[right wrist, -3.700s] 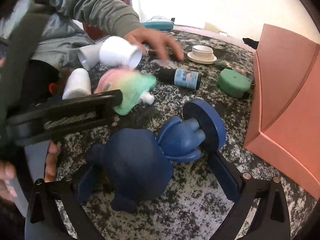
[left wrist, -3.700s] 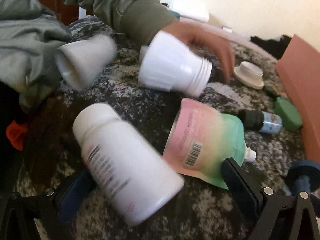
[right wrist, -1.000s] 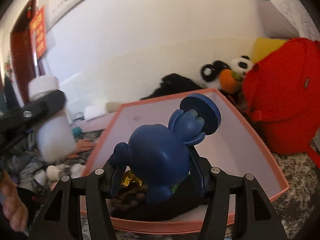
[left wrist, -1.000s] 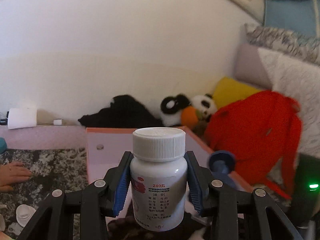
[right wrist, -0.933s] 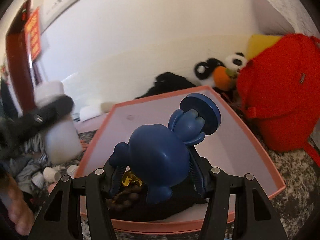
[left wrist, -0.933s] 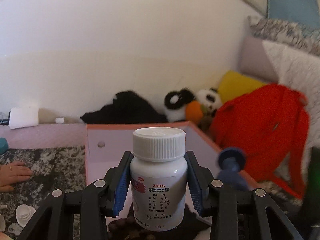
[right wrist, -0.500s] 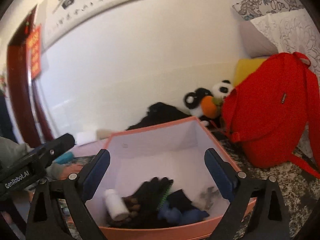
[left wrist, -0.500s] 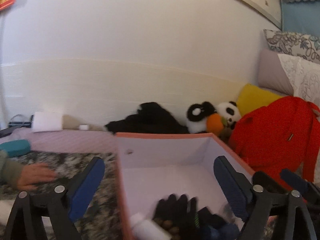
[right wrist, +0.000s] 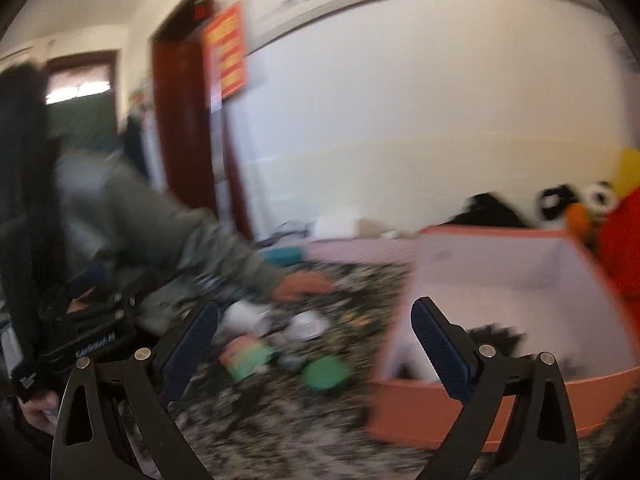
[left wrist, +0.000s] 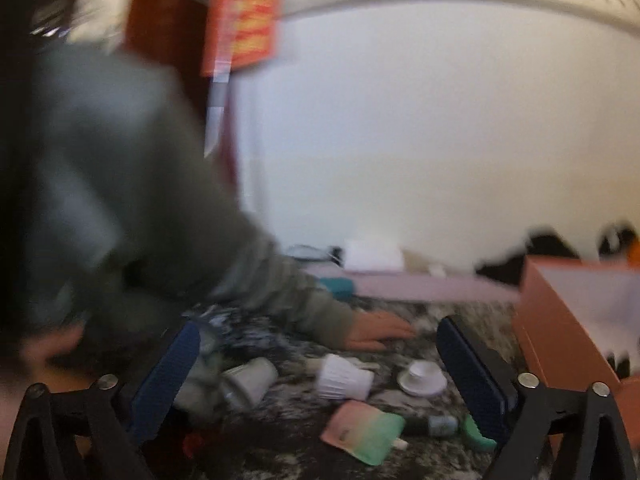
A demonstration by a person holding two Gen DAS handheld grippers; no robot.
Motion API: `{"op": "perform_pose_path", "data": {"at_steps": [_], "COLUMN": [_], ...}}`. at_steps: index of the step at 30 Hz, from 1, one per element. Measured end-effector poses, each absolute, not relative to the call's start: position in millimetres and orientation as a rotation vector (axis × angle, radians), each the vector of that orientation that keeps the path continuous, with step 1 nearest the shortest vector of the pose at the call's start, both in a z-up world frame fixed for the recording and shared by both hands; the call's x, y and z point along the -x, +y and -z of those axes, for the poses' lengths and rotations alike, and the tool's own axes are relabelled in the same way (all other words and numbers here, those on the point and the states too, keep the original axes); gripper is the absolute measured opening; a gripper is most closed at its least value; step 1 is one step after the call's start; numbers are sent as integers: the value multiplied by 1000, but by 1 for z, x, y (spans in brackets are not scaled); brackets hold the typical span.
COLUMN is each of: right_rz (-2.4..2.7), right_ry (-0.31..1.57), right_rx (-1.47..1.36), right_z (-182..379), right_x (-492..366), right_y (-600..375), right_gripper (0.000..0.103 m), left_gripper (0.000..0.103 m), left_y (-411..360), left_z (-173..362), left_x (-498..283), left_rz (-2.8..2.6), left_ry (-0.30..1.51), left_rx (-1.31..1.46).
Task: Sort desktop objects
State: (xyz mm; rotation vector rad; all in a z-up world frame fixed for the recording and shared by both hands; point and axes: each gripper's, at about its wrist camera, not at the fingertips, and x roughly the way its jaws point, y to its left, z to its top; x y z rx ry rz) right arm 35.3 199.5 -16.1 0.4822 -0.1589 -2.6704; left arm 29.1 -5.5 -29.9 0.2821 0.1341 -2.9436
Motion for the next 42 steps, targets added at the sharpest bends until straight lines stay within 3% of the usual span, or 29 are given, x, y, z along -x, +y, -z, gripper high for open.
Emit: {"op": "perform_pose_path", "data": {"at_steps": [4,8,15,17,24,28,33,40,42], "right_rz": [2555,2530,2500,2489,2509,2495,2461,2442,2451], "right_ry": [-131,12,-17,16,140,147,148,180,194], "right_rx": [-538,-727,-1026,-1093,-1204,-1220,-1233,-1237,-1239], "right_z": [58,95,137,147,167,171,178,183,183], "right_x": [-26,-3,68,82,114,129,141,147,147], "right_y": [162,130,140,141,137,139,140,138,136], "right_gripper": [99,99,96,92,92,92,95,98,96], "left_gripper": [101,101,100,100,100,102,102,102,92], "left_y": [-27,-27,-12,-16,-36,-20,10,12,13], "left_z": [53,96,139,148,172,180,186,189,188], "left_x": [-30,-21,65,86,137,158,170,171,172], "left_rz": [2981,2984,3042,3033,2986,2994,2915,2904,2881], "left_ry": [202,127,31,111,518,418,119,93,61], "left_rx": [-275,-213,-776,-942,-1278,-1365,-1411,-1414,-1394]}}
